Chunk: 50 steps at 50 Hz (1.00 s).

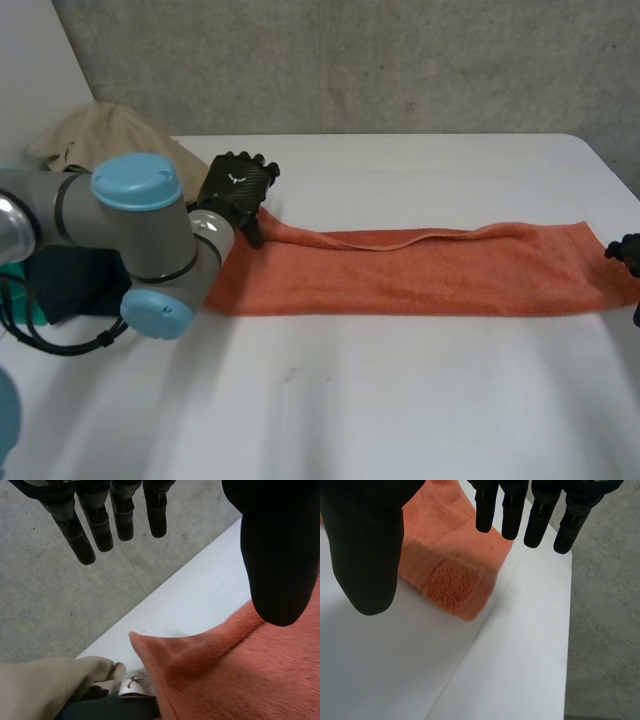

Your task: Fold the laundry.

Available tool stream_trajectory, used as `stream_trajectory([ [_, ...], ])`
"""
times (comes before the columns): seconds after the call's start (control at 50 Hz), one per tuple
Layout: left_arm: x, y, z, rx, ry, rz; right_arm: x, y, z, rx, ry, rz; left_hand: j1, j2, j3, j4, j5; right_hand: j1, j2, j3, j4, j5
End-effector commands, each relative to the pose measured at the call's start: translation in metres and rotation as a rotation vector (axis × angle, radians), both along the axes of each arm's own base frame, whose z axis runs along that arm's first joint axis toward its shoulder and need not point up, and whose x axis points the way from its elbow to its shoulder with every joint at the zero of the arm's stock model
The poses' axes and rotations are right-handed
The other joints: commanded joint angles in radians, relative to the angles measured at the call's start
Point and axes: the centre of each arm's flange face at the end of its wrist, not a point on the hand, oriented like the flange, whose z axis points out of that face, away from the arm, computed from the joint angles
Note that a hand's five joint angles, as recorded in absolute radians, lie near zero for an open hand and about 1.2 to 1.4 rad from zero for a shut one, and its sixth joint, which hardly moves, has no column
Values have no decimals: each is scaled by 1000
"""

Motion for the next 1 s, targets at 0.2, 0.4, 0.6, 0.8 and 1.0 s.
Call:
stream_trajectory([
  [0.2,8,17,1,30,-14,-12,-28,-32,-24,-49,70,-39,-39,-28,-26,-25,-17,1045,1077,1040,1040,1027],
  [0.4,20,35,36,-15,13,-9,-104,-51,19,-184,277,-261,-59,-48,-46,-46,-38,1045,1077,1040,1040,1027],
  [0.6,33,54,43,4,19,-1,-22,-53,42,-280,286,-74,-65,-54,-52,-52,-44,1045,1077,1040,1040,1027],
  [0.8,57,62,57,-45,73,49,184,19,75,-520,39,457,-71,-60,-58,-58,-49,1045,1077,1040,1040,1027],
  [1.0,65,71,50,-25,102,61,308,138,-13,-398,12,1019,-71,-60,-58,-58,-49,1045,1077,1040,1040,1027],
])
